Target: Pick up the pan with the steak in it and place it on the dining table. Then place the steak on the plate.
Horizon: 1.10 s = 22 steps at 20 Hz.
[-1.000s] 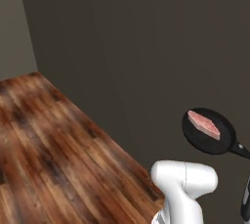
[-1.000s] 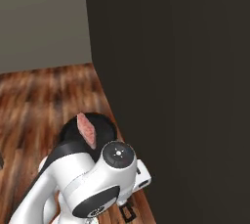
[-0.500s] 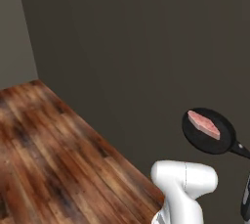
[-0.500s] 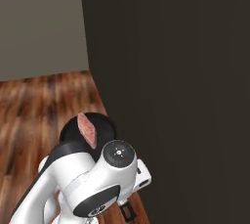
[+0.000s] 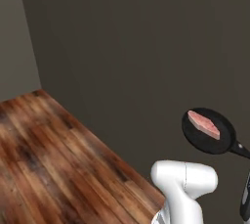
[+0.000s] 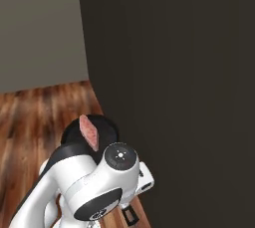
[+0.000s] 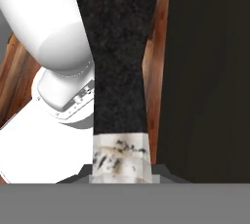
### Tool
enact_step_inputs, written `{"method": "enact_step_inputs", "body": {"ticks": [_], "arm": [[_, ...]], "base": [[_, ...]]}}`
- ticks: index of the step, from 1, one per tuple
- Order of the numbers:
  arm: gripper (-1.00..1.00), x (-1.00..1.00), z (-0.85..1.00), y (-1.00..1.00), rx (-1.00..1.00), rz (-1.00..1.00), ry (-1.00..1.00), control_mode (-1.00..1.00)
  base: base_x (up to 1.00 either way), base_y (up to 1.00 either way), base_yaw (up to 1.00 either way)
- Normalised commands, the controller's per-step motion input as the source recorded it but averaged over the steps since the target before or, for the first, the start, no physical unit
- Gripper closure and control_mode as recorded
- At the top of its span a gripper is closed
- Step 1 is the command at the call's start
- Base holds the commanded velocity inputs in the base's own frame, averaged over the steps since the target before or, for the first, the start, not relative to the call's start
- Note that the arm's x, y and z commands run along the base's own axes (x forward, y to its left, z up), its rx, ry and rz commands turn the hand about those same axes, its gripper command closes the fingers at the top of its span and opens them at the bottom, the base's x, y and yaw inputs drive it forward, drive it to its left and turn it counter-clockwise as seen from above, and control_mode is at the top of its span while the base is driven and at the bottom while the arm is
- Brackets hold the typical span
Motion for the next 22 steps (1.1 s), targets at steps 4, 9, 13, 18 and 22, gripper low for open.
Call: {"method": "enact_step_inputs", "body": {"ticks": [4,9,13,18,22], "arm": [[1.00,0.00,0.00,0.00,0.00,0.00,0.00,1.00],[1.00,0.00,0.00,0.00,0.00,0.00,0.00,1.00],[1.00,0.00,0.00,0.00,0.00,0.00,0.00,1.00],[1.00,0.00,0.00,0.00,0.00,0.00,0.00,1.00],[1.00,0.00,0.00,0.00,0.00,0.00,0.00,1.00]], "base": [[1.00,0.43,-0.08],[1.00,0.46,-0.07],[0.99,0.45,-0.05],[0.83,0.38,0.01],[0.19,0.00,0.36]]}}
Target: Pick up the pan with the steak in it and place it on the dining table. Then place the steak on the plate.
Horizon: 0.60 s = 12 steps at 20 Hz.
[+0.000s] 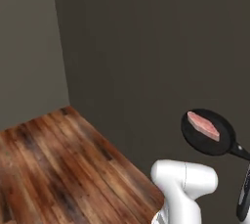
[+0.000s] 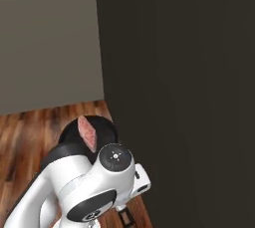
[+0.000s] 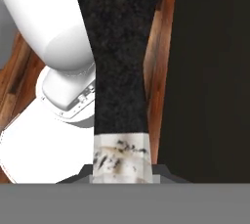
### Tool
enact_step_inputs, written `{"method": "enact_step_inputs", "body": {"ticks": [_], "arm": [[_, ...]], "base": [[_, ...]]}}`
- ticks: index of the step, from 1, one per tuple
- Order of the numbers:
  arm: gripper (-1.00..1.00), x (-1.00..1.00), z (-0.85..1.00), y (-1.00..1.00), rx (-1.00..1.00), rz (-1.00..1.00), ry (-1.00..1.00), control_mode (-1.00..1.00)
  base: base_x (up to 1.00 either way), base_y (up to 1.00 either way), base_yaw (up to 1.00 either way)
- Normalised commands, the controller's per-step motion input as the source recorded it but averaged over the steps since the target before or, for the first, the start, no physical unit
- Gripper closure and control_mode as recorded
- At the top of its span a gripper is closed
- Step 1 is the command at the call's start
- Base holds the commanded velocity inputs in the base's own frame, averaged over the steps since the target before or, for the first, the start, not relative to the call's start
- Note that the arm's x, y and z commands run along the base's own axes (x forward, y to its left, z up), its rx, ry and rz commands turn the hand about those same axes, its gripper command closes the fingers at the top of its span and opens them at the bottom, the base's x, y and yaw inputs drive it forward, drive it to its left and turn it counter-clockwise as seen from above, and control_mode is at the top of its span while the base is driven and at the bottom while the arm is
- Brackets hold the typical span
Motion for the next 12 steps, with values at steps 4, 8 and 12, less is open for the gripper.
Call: {"method": "enact_step_inputs", "body": {"ticks": [4,8,12], "arm": [[1.00,0.00,0.00,0.00,0.00,0.00,0.00,1.00],[1.00,0.00,0.00,0.00,0.00,0.00,0.00,1.00],[1.00,0.00,0.00,0.00,0.00,0.00,0.00,1.00]], "base": [[-0.01,0.00,0.49],[-0.01,0.00,0.50],[-0.02,0.00,0.49]]}}
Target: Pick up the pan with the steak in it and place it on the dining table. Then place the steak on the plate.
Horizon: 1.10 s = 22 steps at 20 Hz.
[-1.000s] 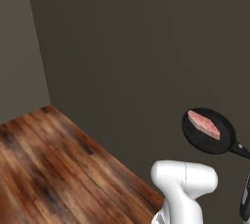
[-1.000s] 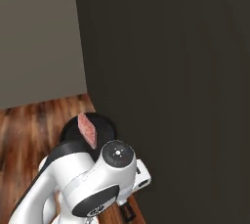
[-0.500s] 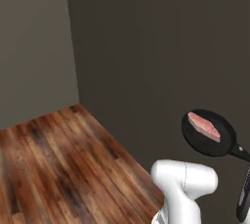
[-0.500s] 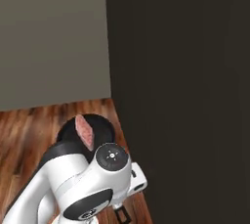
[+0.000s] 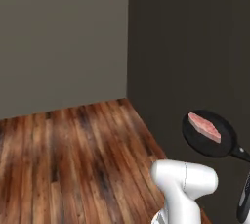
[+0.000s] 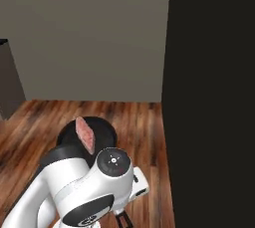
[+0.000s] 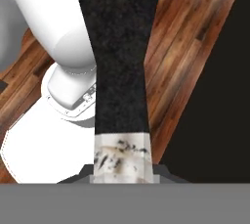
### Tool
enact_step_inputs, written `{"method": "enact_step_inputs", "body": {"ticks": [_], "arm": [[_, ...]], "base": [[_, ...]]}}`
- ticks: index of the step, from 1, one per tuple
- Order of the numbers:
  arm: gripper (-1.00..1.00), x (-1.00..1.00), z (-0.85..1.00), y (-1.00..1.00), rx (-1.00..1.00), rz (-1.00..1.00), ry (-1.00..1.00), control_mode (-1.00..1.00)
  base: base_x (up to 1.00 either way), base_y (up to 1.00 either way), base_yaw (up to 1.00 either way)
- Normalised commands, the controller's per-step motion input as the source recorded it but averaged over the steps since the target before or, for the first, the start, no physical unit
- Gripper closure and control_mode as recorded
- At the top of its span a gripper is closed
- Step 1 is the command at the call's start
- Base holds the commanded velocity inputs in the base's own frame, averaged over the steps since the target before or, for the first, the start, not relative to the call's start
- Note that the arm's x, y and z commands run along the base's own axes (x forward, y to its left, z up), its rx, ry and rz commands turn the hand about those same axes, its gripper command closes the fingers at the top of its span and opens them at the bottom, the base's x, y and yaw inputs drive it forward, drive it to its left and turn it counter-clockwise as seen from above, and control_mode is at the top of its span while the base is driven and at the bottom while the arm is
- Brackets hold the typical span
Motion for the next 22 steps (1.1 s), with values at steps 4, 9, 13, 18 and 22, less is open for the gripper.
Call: {"method": "enact_step_inputs", "body": {"ticks": [4,9,13,18,22], "arm": [[1.00,0.00,0.00,0.00,0.00,0.00,0.00,1.00],[1.00,0.00,0.00,0.00,0.00,0.00,0.00,1.00],[1.00,0.00,0.00,0.00,0.00,0.00,0.00,1.00],[1.00,0.00,0.00,0.00,0.00,0.00,0.00,1.00],[1.00,0.00,0.00,0.00,0.00,0.00,0.00,1.00]], "base": [[-0.03,0.00,0.49],[-0.03,0.00,0.49],[-0.04,0.00,0.49],[-0.04,0.00,0.49],[-0.04,0.00,0.49]]}}
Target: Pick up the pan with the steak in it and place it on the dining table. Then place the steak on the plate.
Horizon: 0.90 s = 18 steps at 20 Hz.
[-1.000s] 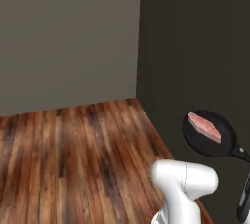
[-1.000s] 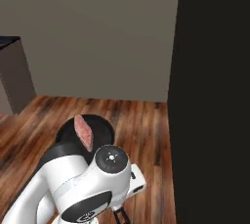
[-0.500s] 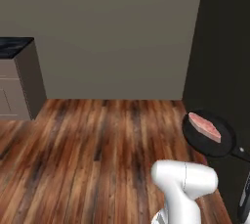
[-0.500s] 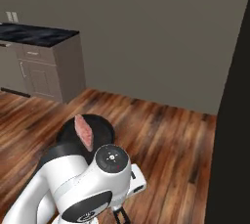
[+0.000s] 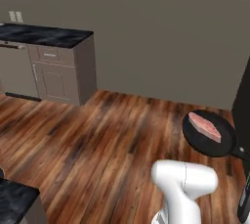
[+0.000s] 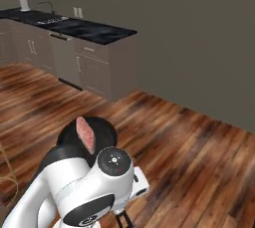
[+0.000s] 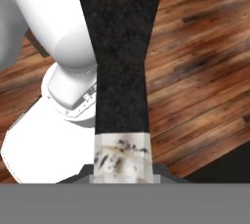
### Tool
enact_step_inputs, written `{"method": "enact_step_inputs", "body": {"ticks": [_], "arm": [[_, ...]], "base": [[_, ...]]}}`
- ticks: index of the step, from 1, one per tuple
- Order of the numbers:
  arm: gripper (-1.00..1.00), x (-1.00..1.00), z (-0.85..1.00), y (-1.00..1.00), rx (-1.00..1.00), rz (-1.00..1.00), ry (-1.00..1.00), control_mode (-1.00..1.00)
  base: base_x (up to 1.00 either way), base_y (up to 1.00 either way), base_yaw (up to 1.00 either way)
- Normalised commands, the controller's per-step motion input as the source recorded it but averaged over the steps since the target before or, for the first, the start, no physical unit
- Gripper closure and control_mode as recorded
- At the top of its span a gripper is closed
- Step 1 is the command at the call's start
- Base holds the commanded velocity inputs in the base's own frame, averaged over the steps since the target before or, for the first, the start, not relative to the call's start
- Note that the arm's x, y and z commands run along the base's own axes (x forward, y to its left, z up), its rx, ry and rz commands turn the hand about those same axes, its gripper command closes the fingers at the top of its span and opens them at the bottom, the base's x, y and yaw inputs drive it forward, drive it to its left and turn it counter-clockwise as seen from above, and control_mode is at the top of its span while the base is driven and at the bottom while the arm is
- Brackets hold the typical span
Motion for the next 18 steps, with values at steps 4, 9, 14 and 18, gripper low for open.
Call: {"method": "enact_step_inputs", "body": {"ticks": [4,9,14,18], "arm": [[1.00,0.00,0.00,0.00,0.00,0.00,0.00,1.00],[1.00,0.00,0.00,0.00,0.00,0.00,0.00,1.00],[1.00,0.00,0.00,0.00,0.00,0.00,0.00,1.00],[1.00,0.00,0.00,0.00,0.00,0.00,0.00,1.00]], "base": [[-0.04,0.00,0.48],[-0.05,0.00,0.47],[-0.08,0.00,0.46],[-0.04,0.01,0.43]]}}
